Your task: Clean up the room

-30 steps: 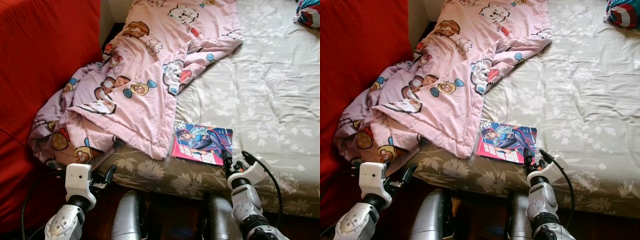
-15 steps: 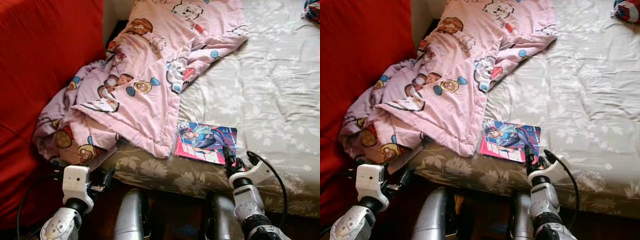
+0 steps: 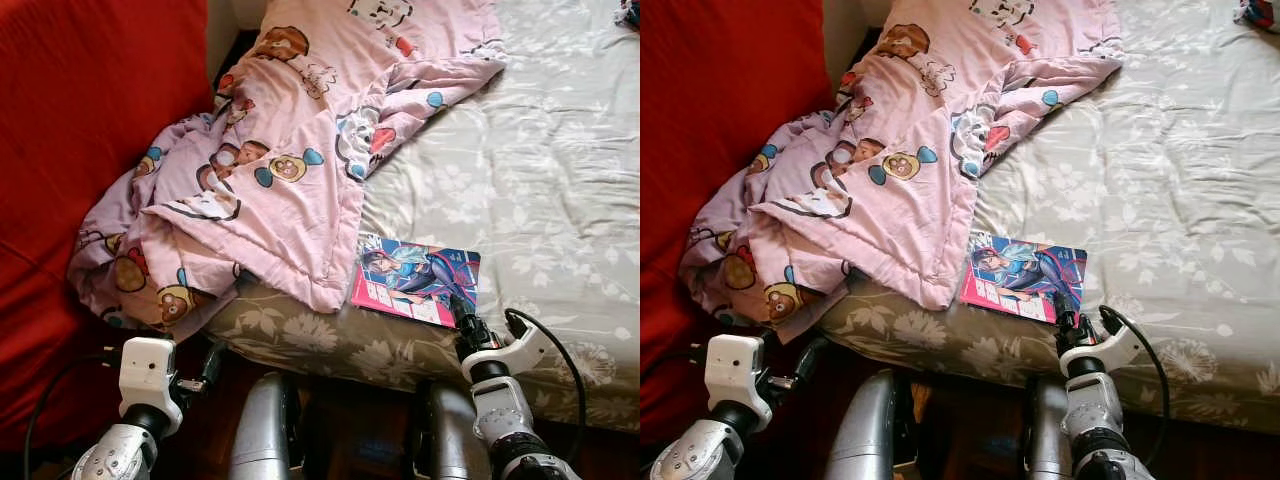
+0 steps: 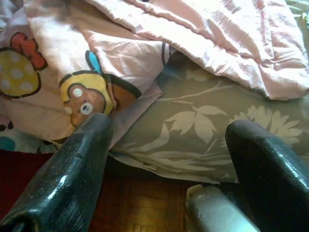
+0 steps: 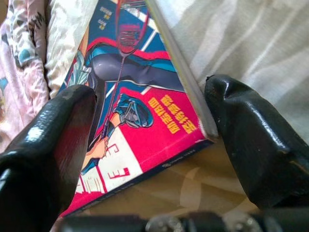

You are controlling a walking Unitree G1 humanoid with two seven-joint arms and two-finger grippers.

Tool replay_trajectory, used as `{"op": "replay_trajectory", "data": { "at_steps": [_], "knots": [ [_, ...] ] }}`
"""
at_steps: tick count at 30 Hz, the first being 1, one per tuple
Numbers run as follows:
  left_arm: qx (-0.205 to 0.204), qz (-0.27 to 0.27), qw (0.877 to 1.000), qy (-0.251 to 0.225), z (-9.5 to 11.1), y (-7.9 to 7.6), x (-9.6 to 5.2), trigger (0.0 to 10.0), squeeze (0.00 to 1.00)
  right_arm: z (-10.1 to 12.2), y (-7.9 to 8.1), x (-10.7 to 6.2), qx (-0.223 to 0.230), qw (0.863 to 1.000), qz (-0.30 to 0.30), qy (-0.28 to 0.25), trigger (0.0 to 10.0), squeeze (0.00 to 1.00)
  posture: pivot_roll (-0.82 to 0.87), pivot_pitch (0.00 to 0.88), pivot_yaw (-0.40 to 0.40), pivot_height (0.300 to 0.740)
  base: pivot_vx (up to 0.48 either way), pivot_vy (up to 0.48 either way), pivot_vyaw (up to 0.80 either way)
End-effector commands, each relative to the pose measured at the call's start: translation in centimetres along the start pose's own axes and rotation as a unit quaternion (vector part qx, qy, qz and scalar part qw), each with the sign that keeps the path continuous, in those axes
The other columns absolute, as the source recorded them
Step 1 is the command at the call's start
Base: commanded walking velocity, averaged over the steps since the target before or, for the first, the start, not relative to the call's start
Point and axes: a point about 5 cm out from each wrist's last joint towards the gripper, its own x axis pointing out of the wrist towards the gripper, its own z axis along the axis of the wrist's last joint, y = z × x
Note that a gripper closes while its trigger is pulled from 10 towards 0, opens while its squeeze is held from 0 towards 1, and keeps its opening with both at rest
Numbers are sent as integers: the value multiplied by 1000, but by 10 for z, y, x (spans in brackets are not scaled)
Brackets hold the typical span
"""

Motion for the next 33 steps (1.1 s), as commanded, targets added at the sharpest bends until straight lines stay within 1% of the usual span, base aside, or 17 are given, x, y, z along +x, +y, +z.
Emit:
{"op": "replay_trajectory", "data": {
  "at_steps": [1,2,3,6,8,12,15,16,17,20,23,26,27,28,29,30,33],
  "knots": [
    [2,10,1000,17,-3,7,-8,10000,0,-15,-13,-11,39,999,-32,18,10000,0,226,304,153,589,0,0,0],
    [3,10,1000,17,-3,7,-9,10000,0,-15,-14,-12,52,998,-34,15,10000,0,233,310,155,589,0,0,0],
    [3,10,1000,17,-3,7,-9,10000,0,-15,-14,-12,52,998,-34,15,10000,0,233,310,155,589,0,0,0],
    [6,11,1000,20,-2,8,-13,10000,0,-18,-20,-16,94,994,-59,10,10000,0,242,315,157,589,0,0,0],
    [7,11,1000,21,-2,8,-13,10000,0,-19,-21,-17,96,993,-63,11,10000,0,242,315,157,589,0,0,0],
    [8,11,1000,24,-2,9,-15,10000,0,-26,-19,-18,94,993,-58,31,10000,0,247,320,158,589,0,0,0],
    [9,12,1000,25,-2,9,-15,10000,0,-35,-13,-17,91,993,-46,57,10000,0,249,324,157,589,0,0,0],
    [9,12,1000,26,-1,9,-15,10000,0,-43,-8,-16,85,992,-31,83,10000,0,249,322,155,589,0,0,0],
    [10,13,1000,26,-2,9,-15,10000,0,-47,-6,-17,81,992,-25,94,10000,0,249,322,155,589,0,0,0],
    [11,12,1000,26,-1,9,-15,10000,0,-53,-3,-17,82,990,-20,111,10000,0,249,322,155,589,0,0,0],
    [12,12,1000,26,-1,9,-14,10000,0,-60,-2,-19,68,989,-14,133,10000,0,250,319,154,589,0,0,0],
    [14,12,999,26,-1,9,-14,10000,0,-61,-2,-20,67,988,-12,136,10000,0,248,317,153,589,0,0,0],
    [14,11,999,26,-1,9,-14,10000,0,-60,-3,-20,67,989,-14,133,8510,0,248,317,153,589,0,0,0],
    [14,11,999,26,-1,9,-14,10000,0,-60,-3,-20,67,989,-14,133,8510,0,248,317,153,589,0,0,0],
    [15,11,999,27,-1,8,-14,10000,0,-59,-4,-21,67,989,-15,131,3451,0,246,314,152,589,0,0,0],
    [16,10,999,27,-2,8,-13,10000,0,-59,-4,-21,67,989,-15,131,0,0,246,314,153,589,0,0,0],
    [17,8,999,27,-2,7,-13,10000,0,-57,-4,-20,66,989,-11,128,0,0,241,312,152,589,0,0,0]
  ]
}}
